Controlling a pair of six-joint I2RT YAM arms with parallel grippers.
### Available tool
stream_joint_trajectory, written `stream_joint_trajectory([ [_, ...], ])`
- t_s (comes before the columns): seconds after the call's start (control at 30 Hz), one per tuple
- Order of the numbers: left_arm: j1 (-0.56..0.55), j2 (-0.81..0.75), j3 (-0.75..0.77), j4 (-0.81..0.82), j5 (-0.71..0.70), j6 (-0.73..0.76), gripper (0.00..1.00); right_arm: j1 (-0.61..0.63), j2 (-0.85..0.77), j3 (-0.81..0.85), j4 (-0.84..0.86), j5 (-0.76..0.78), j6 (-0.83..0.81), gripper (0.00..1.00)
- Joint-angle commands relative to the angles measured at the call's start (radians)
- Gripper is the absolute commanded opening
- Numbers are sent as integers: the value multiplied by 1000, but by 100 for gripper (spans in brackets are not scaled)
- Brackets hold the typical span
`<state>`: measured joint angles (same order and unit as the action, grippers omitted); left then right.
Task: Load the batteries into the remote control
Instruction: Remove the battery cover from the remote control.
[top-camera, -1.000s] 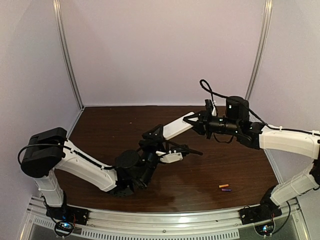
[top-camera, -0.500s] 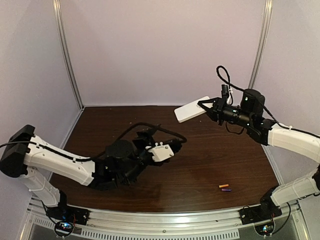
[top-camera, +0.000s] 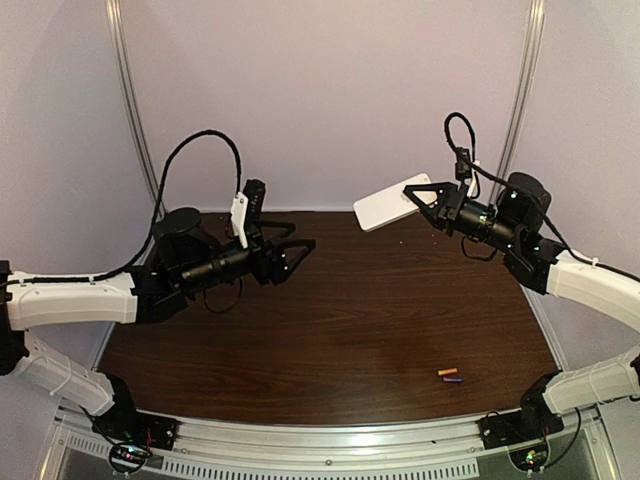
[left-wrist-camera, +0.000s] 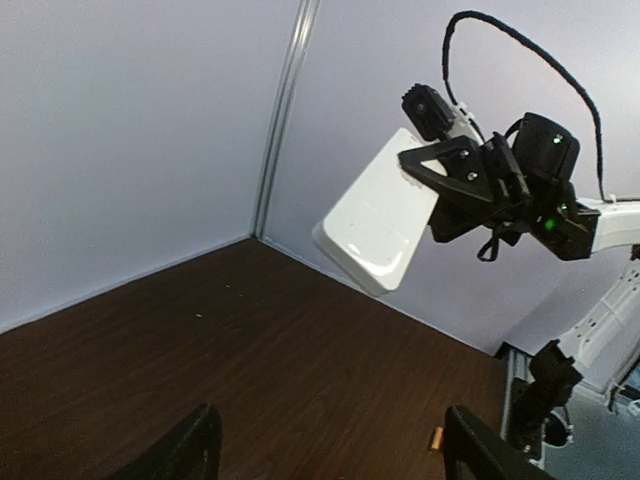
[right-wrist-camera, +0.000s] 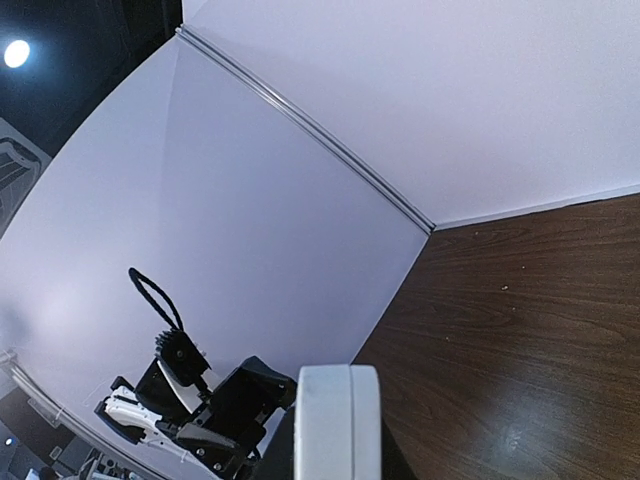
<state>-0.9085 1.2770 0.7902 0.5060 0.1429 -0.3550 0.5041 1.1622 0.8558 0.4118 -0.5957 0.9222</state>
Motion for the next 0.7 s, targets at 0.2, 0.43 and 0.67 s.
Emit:
stream_joint_trajectory([
  [0.2,-1,157,37,195,303,-416,70,60,-2,-61,81,6,-34,0],
  [0.43,3,218,125,113,265,-479,66,105,9,-51,70,12,-73,0],
  [0.67,2,280,168,129,294,-527,58,148,26,-32,35,31,-115,0],
])
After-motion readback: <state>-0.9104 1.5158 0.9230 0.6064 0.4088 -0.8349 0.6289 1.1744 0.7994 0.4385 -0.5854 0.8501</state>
